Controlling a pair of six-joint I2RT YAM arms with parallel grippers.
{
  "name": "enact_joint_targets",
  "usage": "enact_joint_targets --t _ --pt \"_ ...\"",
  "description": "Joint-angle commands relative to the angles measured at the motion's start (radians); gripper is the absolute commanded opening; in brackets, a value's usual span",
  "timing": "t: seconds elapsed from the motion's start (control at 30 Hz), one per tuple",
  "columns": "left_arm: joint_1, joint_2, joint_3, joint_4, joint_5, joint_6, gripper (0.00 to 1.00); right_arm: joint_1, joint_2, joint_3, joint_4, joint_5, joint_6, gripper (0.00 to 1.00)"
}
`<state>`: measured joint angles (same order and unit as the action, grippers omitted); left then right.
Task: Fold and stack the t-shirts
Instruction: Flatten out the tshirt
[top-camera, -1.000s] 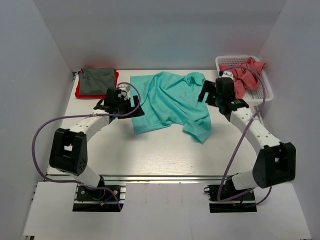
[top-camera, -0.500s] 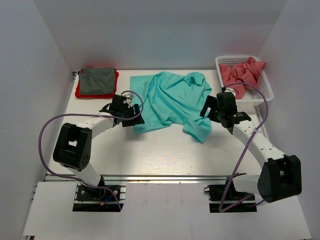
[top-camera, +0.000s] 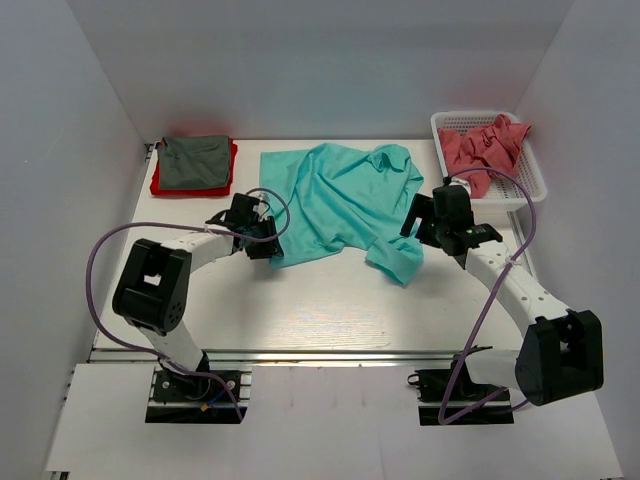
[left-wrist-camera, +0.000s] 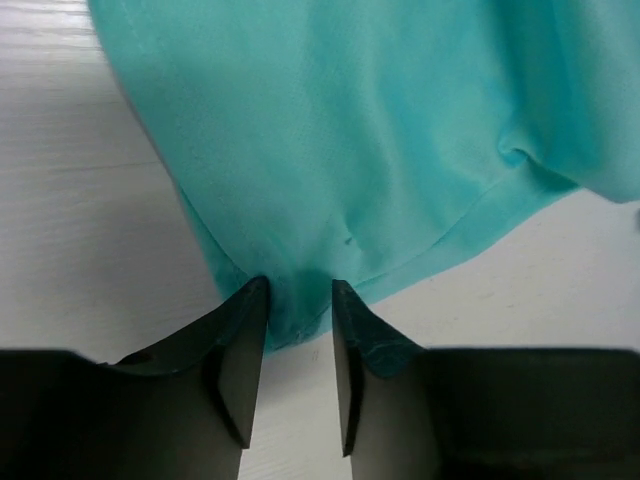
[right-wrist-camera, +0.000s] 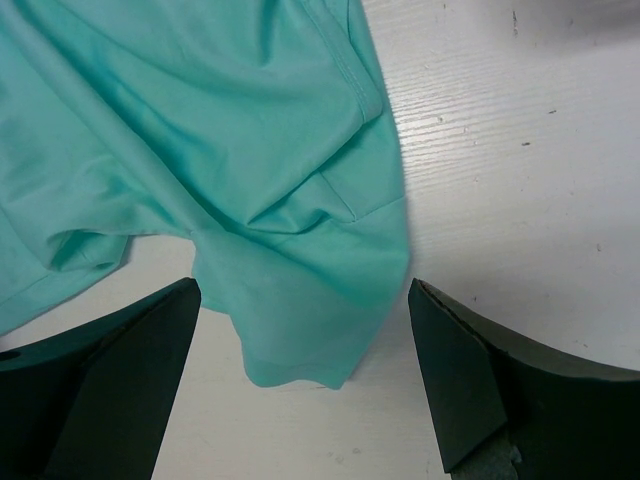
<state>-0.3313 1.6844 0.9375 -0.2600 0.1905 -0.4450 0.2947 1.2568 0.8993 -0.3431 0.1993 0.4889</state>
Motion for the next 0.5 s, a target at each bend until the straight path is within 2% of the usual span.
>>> enact_joint_targets --t 0.0,0.1,0.2,0.23,0.3,0.47 --pt "-0.012 0.04 0.03 0.033 0.052 0.002 0.41 -0.002 -0.013 -0.01 -0.019 0.017 -0.006 0.9" --pt "-0.031 0.054 0.041 0.033 0.066 0.002 0.35 -0.002 -0.016 -0.013 -0.042 0.034 -0.006 0.9" --pt "-0.031 0.054 0.052 0.024 0.053 0.002 0.13 -0.002 -0.031 -0.023 -0.057 0.038 -0.009 0.9" --pt "-0.031 0.034 0.052 0.024 0.043 0.002 0.0 -0.003 -0.036 -0.034 -0.059 0.026 -0.012 0.9" --pt "-0.031 0.014 0.052 0.024 0.032 0.002 0.0 0.0 -0.049 -0.049 -0.06 0.014 -0.015 0.85" --pt "-0.031 -0.052 0.032 0.015 0.012 0.012 0.0 -0.002 -0.054 -0.1 -0.115 -0.018 -0.007 0.85"
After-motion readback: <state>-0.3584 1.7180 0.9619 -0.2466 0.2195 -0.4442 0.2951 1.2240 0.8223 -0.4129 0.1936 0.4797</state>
